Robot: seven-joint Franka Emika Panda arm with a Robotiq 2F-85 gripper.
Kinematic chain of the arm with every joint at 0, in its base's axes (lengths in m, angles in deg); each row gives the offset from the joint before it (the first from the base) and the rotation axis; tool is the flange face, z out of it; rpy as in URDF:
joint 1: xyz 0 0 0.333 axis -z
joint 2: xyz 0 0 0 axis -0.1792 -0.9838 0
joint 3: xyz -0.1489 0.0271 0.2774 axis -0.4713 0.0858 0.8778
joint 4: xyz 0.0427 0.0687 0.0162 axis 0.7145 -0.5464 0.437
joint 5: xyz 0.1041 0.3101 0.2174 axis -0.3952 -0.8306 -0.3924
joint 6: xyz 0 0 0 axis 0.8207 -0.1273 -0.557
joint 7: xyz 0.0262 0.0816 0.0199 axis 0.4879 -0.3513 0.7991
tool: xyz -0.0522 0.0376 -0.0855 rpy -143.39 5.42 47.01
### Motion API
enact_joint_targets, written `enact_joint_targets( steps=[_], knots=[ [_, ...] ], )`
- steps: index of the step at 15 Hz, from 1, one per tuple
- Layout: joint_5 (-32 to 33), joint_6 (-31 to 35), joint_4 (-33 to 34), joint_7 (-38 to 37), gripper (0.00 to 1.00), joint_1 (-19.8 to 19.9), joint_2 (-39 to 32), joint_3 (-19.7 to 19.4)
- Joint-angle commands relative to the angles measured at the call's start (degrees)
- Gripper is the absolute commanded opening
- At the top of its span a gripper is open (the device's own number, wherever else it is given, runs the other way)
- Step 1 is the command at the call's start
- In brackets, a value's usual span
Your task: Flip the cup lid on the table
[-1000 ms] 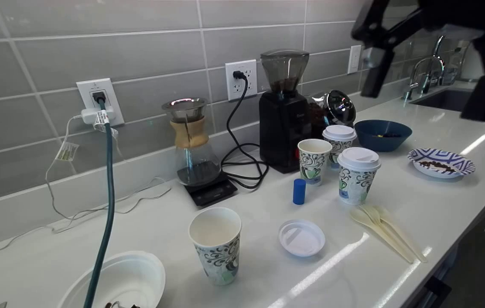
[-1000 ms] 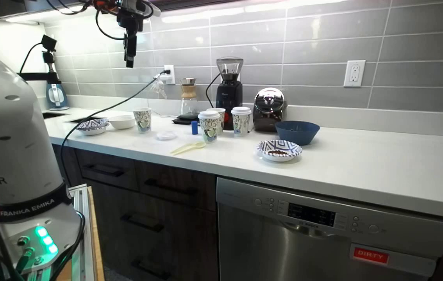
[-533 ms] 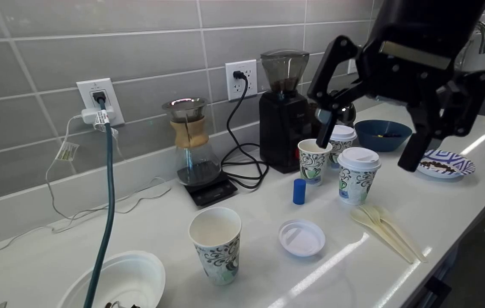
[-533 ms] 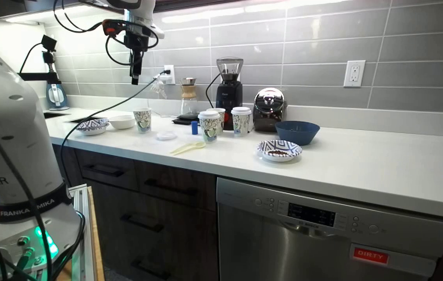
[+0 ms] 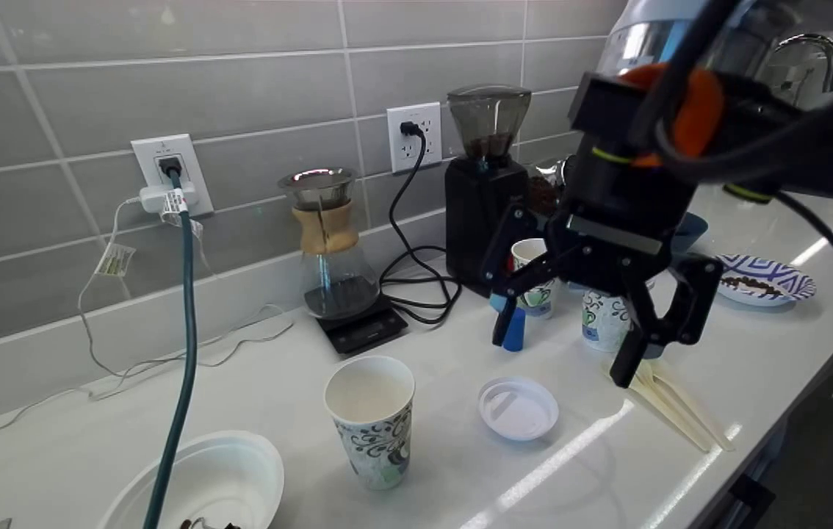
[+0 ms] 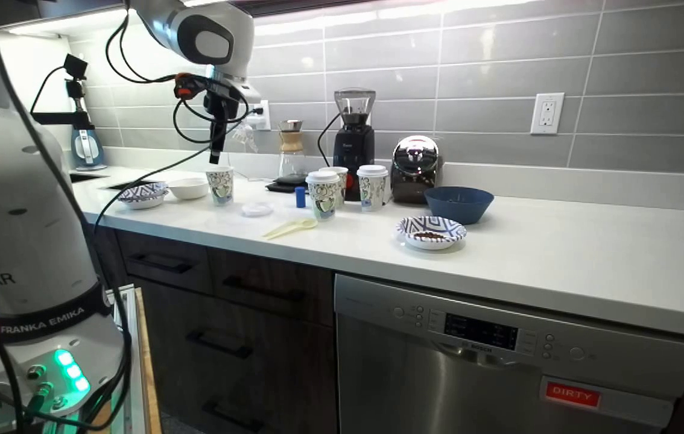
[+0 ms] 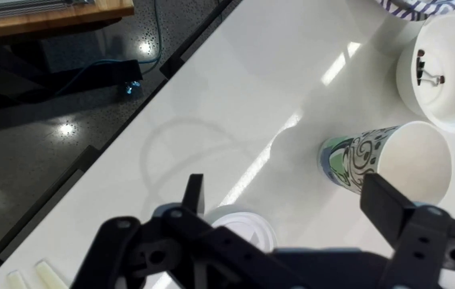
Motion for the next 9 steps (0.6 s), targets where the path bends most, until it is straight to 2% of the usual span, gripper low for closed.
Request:
enact_joint_targets(
  steps=[1,3,4,5,9],
  knots=[
    [-0.38,6.04,-0.11,-1.66,1.00,-1.55,-4.77,0.34],
    [1.06,10.15,-0.43,-0.42,1.00,-1.99,-6.82,0.27],
    [-0.56,11.05,-0.17,1.81,1.00,-2.58,-7.90,-0.40],
    [0.52,8.13,-0.08,-0.06,1.00,-2.47,-6.20,-0.83],
    [0.47,9.96,-0.07,0.96,1.00,-2.74,-8.01,-0.93]
  ],
)
